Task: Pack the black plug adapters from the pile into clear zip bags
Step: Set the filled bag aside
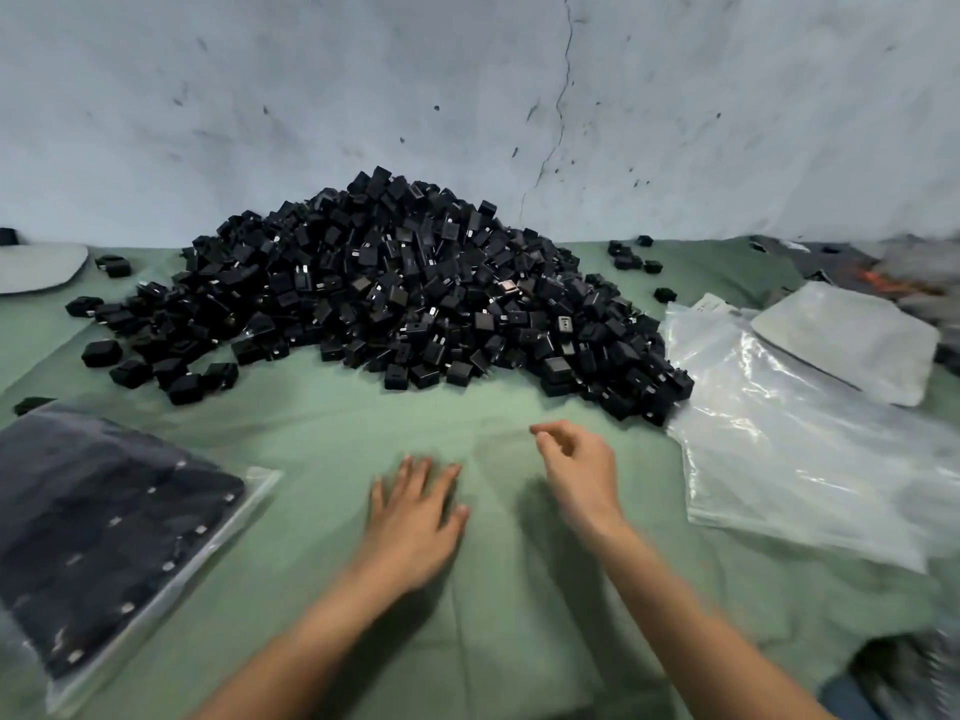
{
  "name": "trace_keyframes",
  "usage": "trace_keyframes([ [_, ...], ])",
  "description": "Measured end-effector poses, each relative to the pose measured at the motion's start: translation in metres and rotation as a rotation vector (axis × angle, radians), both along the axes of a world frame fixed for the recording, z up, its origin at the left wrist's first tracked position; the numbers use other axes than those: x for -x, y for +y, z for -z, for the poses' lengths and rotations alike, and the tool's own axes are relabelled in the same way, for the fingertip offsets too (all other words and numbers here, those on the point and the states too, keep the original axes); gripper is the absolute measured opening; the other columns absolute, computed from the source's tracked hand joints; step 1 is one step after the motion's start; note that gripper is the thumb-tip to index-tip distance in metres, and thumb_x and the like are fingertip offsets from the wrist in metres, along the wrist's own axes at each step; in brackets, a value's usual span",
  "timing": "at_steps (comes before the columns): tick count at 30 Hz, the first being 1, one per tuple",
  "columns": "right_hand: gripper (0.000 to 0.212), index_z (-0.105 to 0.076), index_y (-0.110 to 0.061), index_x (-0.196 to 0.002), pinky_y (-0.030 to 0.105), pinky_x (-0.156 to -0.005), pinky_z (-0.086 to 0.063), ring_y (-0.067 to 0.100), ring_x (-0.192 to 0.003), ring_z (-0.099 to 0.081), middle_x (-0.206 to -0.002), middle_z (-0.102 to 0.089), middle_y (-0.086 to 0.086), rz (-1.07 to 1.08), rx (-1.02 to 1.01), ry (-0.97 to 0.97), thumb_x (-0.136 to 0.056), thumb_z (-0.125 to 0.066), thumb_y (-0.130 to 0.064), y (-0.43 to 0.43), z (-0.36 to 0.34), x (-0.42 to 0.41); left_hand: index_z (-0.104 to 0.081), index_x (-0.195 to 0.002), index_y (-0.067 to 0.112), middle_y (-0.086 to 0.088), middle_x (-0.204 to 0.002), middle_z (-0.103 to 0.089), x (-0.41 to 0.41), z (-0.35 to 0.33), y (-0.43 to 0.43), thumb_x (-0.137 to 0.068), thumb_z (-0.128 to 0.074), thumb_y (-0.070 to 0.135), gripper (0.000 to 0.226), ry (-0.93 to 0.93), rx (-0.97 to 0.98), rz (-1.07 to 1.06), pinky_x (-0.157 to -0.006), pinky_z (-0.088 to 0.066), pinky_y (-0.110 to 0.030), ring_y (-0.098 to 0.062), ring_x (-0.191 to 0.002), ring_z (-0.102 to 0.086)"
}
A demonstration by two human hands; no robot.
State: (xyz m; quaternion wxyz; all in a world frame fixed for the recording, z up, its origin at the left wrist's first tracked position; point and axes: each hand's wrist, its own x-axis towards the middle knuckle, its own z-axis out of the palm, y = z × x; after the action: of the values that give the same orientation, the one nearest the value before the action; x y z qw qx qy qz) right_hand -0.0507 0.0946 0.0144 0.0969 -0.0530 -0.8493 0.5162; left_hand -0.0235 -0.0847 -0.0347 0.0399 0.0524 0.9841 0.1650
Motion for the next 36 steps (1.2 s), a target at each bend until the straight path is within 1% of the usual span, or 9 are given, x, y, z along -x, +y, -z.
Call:
trace_keyframes([
  [3,0.02,-0.073,-0.017,-0.102,0.029,-0.099,-0.034,0.026,-0.123,-0.05,-0.12,-0.065,0.006,0.38,-0.258,0.062,-0.087,-0.06,-0.018,0.077,0.002,0.006,-0.013,-0.153,0.034,-0.004,-0.163,-0.001,0.006,0.008,0.043,-0.1,-0.025,0.05,0.056,0.028,0.05,0.037,-0.116,0.01,-0.051,-0.02,-0.149,0.008],
  [6,0.046,-0.054,-0.026,-0.131,0.046,-0.115,-0.014,0.033,-0.143,-0.015,-0.152,-0.03,0.015,0.448,-0.546,-0.253,-0.087,-0.061,-0.04,0.134,0.017,0.001,-0.015,-0.152,0.034,-0.003,-0.163,-0.003,0.004,0.015,0.053,-0.099,-0.023,0.053,0.057,0.109,0.108,0.018,-0.116,0.009,-0.049,-0.017,-0.149,0.004],
  [9,0.03,-0.067,-0.016,-0.1,0.039,-0.084,-0.043,0.036,-0.109,-0.056,-0.112,-0.064,0.017,0.411,-0.679,-0.308,-0.086,-0.059,-0.042,0.156,0.039,-0.009,-0.016,-0.152,0.035,0.0,-0.163,-0.004,0.004,0.018,0.05,-0.099,-0.024,0.054,0.057,0.119,0.097,0.031,-0.117,0.008,-0.046,-0.014,-0.149,0.002],
  [13,0.021,-0.071,-0.015,-0.087,0.034,-0.068,-0.041,0.034,-0.085,-0.061,-0.088,-0.07,0.013,0.579,-0.707,-0.139,-0.091,-0.057,-0.031,0.153,0.041,-0.021,-0.015,-0.152,0.035,0.001,-0.163,-0.003,0.003,0.014,0.049,-0.099,-0.023,0.054,0.057,0.134,0.096,0.043,-0.118,0.007,-0.045,-0.014,-0.149,0.003],
  [20,0.012,-0.061,-0.017,-0.085,0.046,-0.102,-0.03,0.023,-0.099,-0.06,-0.101,-0.069,-0.007,0.809,-0.208,0.658,-0.09,-0.056,-0.027,0.115,-0.015,-0.049,-0.028,-0.148,0.036,0.006,-0.159,-0.021,0.0,0.012,0.046,-0.1,-0.036,0.047,0.051,0.209,-0.034,0.029,-0.119,0.001,-0.041,-0.01,-0.148,-0.011],
  [24,0.009,-0.057,-0.035,-0.088,0.043,-0.09,-0.048,0.023,-0.107,-0.063,-0.107,-0.069,-0.006,0.454,0.228,0.878,-0.095,-0.053,-0.031,0.076,-0.058,-0.083,-0.041,-0.138,0.036,0.009,-0.142,-0.046,-0.005,0.0,0.05,-0.095,-0.058,0.031,0.046,0.209,-0.699,0.025,-0.114,-0.028,-0.031,-0.008,-0.133,-0.041],
  [30,0.013,-0.055,-0.019,-0.077,0.049,-0.071,-0.057,0.036,-0.083,-0.066,-0.094,-0.064,0.024,0.099,1.233,0.41,-0.088,-0.055,-0.025,0.053,-0.074,-0.091,-0.032,-0.133,0.045,0.0,-0.128,-0.054,-0.008,-0.038,0.049,-0.044,-0.087,0.064,0.106,-0.299,-1.694,-0.142,-0.083,-0.057,-0.043,-0.029,-0.108,-0.066],
  [34,0.036,-0.058,-0.014,-0.071,0.035,-0.058,-0.059,0.021,-0.067,-0.071,-0.082,-0.074,0.011,0.228,1.371,-0.001,-0.1,-0.037,-0.015,0.065,-0.044,-0.083,-0.043,-0.137,0.033,-0.014,-0.124,-0.062,-0.005,-0.042,0.024,-0.077,-0.063,0.044,0.064,-0.282,-1.978,-0.27,-0.064,-0.06,-0.036,-0.025,-0.084,-0.073],
  [36,0.028,-0.059,-0.01,-0.082,0.03,-0.052,-0.058,0.02,-0.061,-0.07,-0.08,-0.073,0.012,0.257,1.394,-0.201,-0.099,-0.037,-0.011,0.074,-0.023,-0.08,-0.044,-0.138,0.032,-0.012,-0.122,-0.066,-0.002,-0.039,0.01,-0.08,-0.061,0.044,0.062,-0.294,-2.02,-0.28,-0.069,-0.06,-0.036,-0.024,-0.094,-0.071],
])
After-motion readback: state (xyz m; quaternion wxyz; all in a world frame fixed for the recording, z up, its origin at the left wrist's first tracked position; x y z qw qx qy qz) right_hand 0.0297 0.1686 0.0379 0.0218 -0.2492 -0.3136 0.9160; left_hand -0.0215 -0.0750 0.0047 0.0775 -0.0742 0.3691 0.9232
